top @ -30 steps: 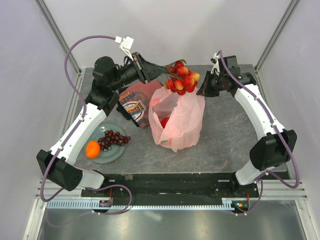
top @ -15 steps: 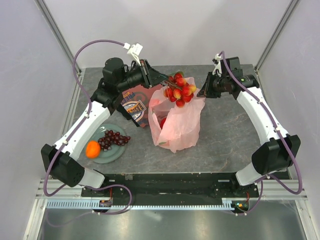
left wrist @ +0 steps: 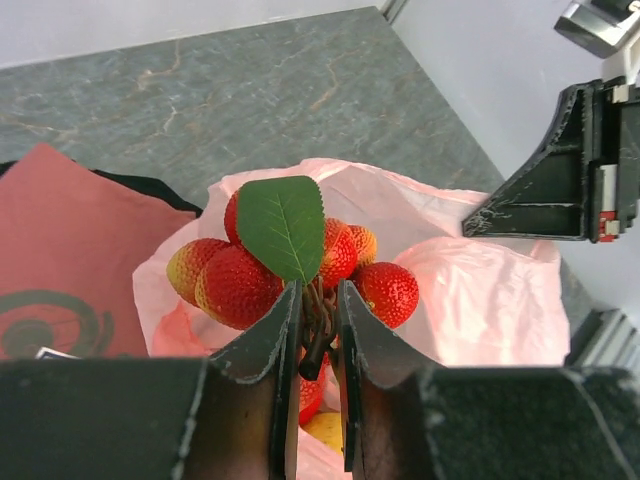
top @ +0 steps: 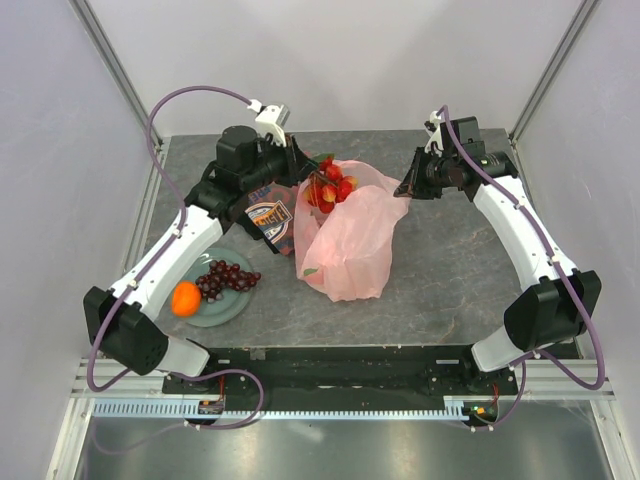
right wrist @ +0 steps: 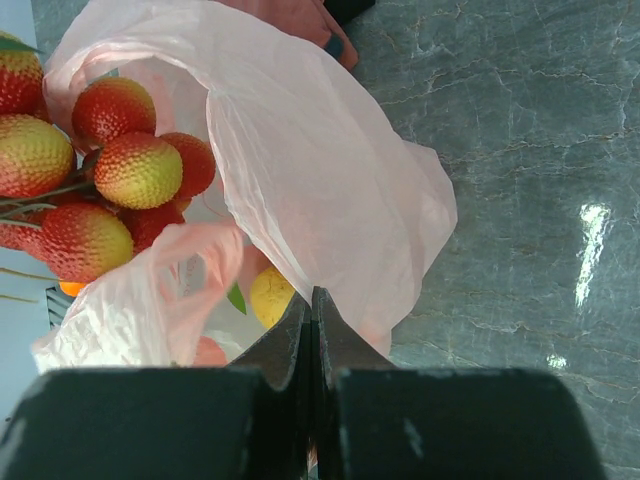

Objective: Place the fruits into the plastic bag

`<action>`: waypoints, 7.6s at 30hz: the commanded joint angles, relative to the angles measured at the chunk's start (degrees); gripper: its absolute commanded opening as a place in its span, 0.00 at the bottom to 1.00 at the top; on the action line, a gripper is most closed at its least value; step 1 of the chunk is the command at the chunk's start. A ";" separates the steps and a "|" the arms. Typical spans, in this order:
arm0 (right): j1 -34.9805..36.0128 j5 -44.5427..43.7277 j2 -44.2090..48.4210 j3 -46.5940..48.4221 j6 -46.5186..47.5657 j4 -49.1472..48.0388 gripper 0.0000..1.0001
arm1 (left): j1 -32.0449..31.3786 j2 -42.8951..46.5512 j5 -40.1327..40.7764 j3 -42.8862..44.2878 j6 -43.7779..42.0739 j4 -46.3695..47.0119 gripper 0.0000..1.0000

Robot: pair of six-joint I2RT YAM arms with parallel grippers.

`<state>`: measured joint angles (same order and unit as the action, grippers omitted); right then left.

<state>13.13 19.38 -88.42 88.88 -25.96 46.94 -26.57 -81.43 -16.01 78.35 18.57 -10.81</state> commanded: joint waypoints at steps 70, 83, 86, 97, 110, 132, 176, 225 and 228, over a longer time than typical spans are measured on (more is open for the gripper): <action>-0.03 -0.30 -1.31 0.33 -0.68 -1.94 0.00 | 16.01 9.00 -19.35 -0.03 9.47 -10.94 0.87; -0.03 -0.48 -1.23 -0.73 -1.03 -2.90 0.00 | 39.82 29.65 19.07 -19.89 19.40 -40.58 0.99; -0.03 -0.39 -1.23 -0.99 -1.11 -3.26 0.00 | 41.76 32.73 24.70 -22.53 20.97 -45.77 0.99; -0.12 1.54 -1.49 -0.81 -1.64 -5.10 0.00 | 47.57 34.76 24.01 -32.82 22.74 -46.68 0.99; -0.21 1.02 -1.84 -1.17 -1.99 -6.60 0.00 | 51.26 30.36 20.41 -35.54 31.00 -47.90 0.99; -0.12 0.31 -1.58 -1.43 -2.17 -6.68 0.00 | 56.10 27.38 16.98 -42.22 32.85 -35.87 0.99; -0.21 0.66 -1.31 -0.29 -2.79 -7.39 0.00 | 51.65 31.59 10.39 -27.81 17.64 -20.76 0.18; -0.12 -0.22 0.09 0.86 -2.79 -4.14 0.00 | -10.86 -9.71 0.27 3.65 -1.68 -14.76 0.12; -0.12 -0.13 -0.08 0.77 -2.79 -4.14 0.00 | -14.11 -11.99 0.46 5.67 -6.08 -17.57 0.11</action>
<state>13.10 19.46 -89.69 87.55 -28.71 42.89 -36.36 -93.25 -19.38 81.28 21.41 -24.53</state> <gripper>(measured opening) 0.007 0.775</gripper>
